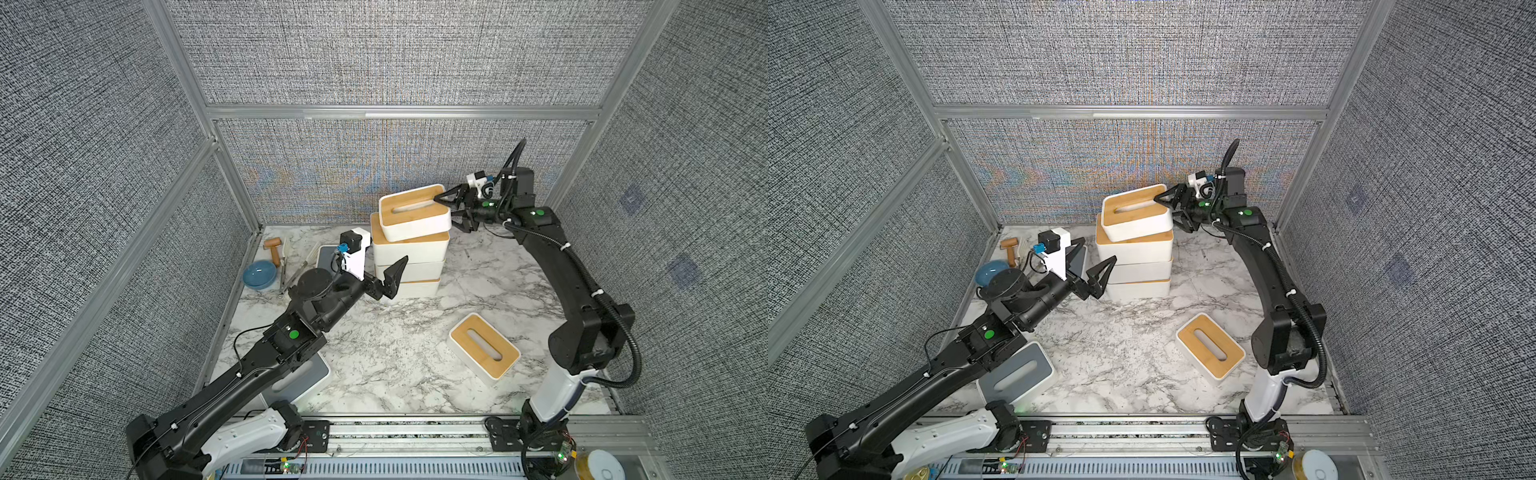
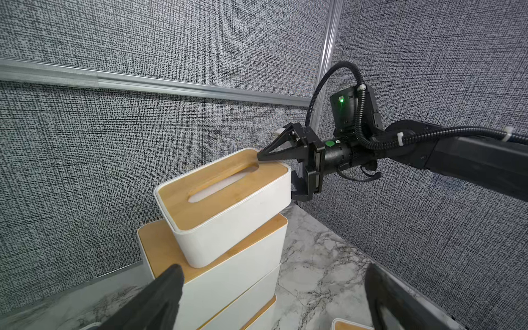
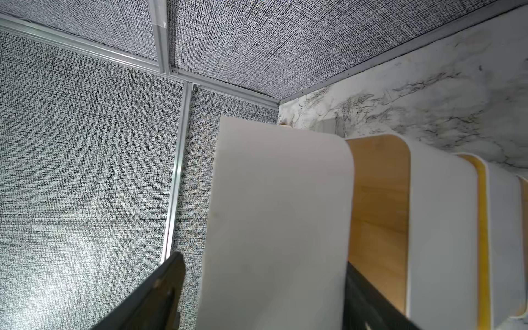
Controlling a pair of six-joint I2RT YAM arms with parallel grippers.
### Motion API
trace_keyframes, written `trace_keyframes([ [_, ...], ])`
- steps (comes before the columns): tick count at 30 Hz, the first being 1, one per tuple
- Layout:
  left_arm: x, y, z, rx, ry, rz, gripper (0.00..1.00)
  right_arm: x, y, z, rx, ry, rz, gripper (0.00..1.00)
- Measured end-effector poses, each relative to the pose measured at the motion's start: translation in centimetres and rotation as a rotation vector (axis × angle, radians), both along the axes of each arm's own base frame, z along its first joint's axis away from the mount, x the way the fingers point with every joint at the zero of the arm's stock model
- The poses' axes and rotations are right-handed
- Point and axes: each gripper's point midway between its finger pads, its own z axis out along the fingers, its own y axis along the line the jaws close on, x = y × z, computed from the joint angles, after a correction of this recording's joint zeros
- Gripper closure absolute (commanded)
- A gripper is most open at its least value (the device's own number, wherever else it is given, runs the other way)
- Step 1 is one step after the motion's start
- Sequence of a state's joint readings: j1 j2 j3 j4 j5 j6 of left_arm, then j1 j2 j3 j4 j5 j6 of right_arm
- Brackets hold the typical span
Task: Stack the tissue boxes
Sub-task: Place the tissue box at the tissue box.
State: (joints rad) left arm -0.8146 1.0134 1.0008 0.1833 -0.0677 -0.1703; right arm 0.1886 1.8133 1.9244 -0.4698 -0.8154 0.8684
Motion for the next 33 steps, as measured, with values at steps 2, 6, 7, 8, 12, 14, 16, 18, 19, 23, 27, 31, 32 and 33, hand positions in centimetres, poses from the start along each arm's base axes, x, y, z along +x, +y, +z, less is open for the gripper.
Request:
trace_keyframes([
  [2, -0.3, -0.1, 0.9, -0.023, -0.002, -0.02, 0.01, 0.2, -0.3, 0.1, -0.01, -0.004, -0.002, 0.03],
  [6, -0.5, 0.0, 2.8, -0.055, -0.012, -0.028, 0.01, 0.6, -0.8, -0.2, -0.035, -0.001, -0.008, 0.02],
  [7, -0.5, -0.1, 3.3, -0.057, -0.011, -0.028, 0.01, 0.6, -0.9, -0.5, -0.043, 0.004, -0.012, 0.01],
  [8, -0.5, -0.1, 3.7, -0.062, -0.009, -0.03, 0.01, 0.7, -1.0, -0.8, -0.05, 0.011, -0.015, 0.02],
  [12, 0.0, -0.9, 4.5, -0.046, 0.016, -0.042, 0.01, 0.7, -1.3, -1.1, -0.074, 0.013, -0.019, 0.01],
  [14, 0.4, -1.4, 4.5, -0.033, 0.042, -0.046, 0.01, 0.8, -1.3, -0.8, -0.079, -0.001, -0.02, 0.01],
  [16, 1.0, -1.8, 4.1, -0.011, 0.078, -0.036, 0.01, 1.0, -1.4, -0.6, -0.09, -0.011, -0.023, 0.01],
  [18, 1.7, -2.0, 3.6, 0.012, 0.109, -0.017, 0.01, 1.0, -1.6, -0.6, -0.103, -0.012, -0.026, 0.01],
  [19, 2.1, -2.2, 3.4, 0.027, 0.128, -0.006, 0.01, 0.9, -1.7, -0.6, -0.109, -0.015, -0.026, 0.01],
  [23, 3.8, -2.3, 2.9, 0.056, 0.201, 0.026, 0.01, 0.7, -2.2, 0.1, -0.146, -0.04, -0.042, 0.01],
  [27, 6.2, -1.8, 2.5, 0.051, 0.291, 0.037, 0.0, 0.1, -2.5, 0.5, -0.173, -0.058, -0.044, 0.01],
  [31, 8.2, -0.6, 2.5, 0.004, 0.376, 0.01, 0.01, -0.3, -2.3, 0.6, -0.186, -0.07, -0.032, 0.01],
  [32, 8.7, -0.3, 2.5, -0.013, 0.394, 0.001, 0.01, -0.4, -2.2, 0.7, -0.185, -0.071, -0.027, 0.01],
  [33, 9.3, 0.0, 2.4, -0.034, 0.418, -0.01, 0.01, -0.5, -1.9, 0.7, -0.183, -0.072, -0.02, 0.01],
])
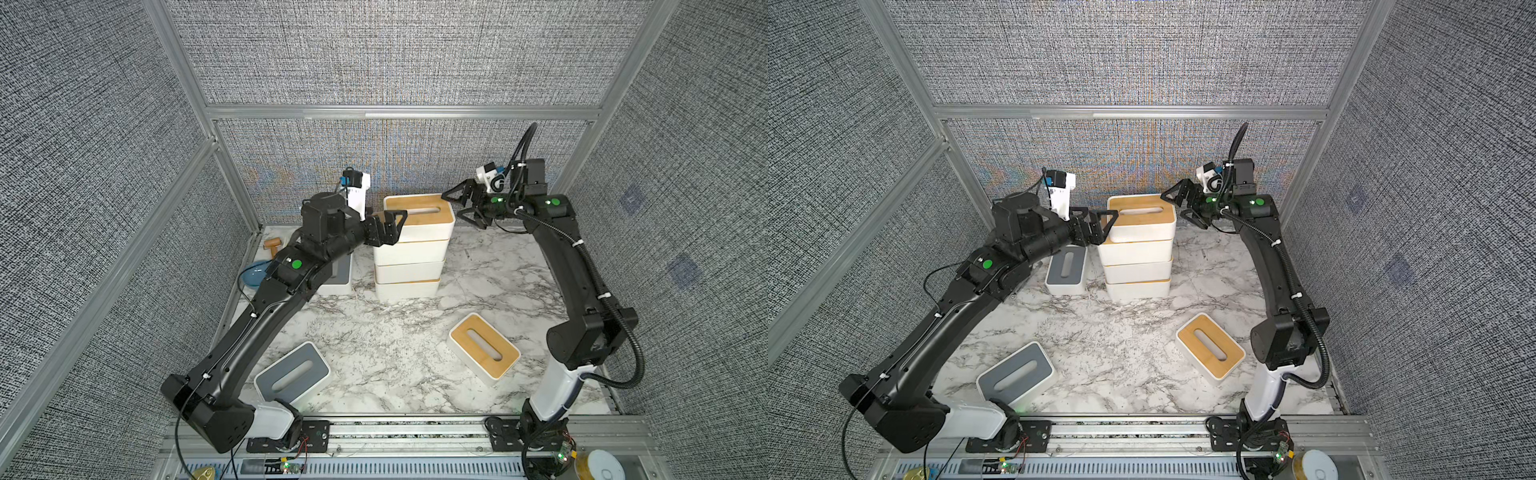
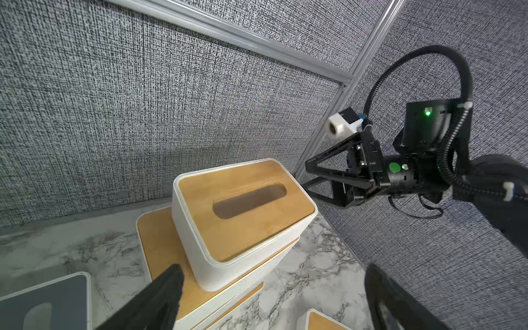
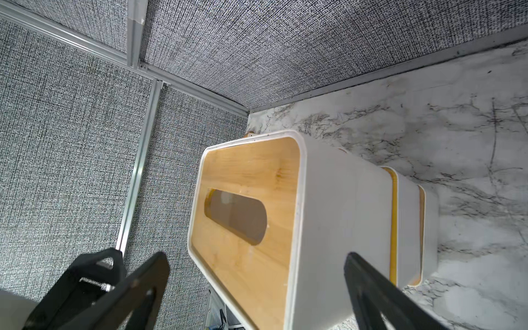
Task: Stack the tissue boxes
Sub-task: Place the tissue box at the tissue box.
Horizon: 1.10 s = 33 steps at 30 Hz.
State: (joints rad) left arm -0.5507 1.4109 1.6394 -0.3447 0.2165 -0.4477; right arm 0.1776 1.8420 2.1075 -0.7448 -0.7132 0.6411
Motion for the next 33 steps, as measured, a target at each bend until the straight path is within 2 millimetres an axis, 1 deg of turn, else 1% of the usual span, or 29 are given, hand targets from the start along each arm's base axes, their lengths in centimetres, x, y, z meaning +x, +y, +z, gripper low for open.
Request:
trace_keyframes([
  [3, 1.3, 0.4, -1.1, -0.05, 0.08, -0.035, 0.01, -0.2, 0.4, 0.1, 0.006, 0.0, 0.016, 0.01],
  [7, 3.4, 0.5, -3.3, -0.097, 0.197, -0.073, 0.01, -0.3, 0.8, 0.1, 0.013, -0.002, 0.03, 0.01],
  [10, 4.1, 0.4, -4.5, -0.116, 0.253, -0.094, 0.01, -0.2, 0.9, 0.1, 0.016, -0.005, 0.035, 0.01],
  [17, 4.3, -0.8, -5.3, -0.14, 0.289, -0.173, 0.01, 0.0, 1.3, 0.3, 0.019, -0.012, 0.043, 0.01],
  [22, 4.2, -1.6, -6.0, -0.154, 0.308, -0.228, 0.01, -0.1, 1.7, 0.3, 0.019, -0.012, 0.051, 0.01],
  [33, 3.7, -1.3, -5.9, -0.157, 0.296, -0.236, 0.01, 0.0, 2.4, 0.0, 0.018, -0.008, 0.064, 0.02],
])
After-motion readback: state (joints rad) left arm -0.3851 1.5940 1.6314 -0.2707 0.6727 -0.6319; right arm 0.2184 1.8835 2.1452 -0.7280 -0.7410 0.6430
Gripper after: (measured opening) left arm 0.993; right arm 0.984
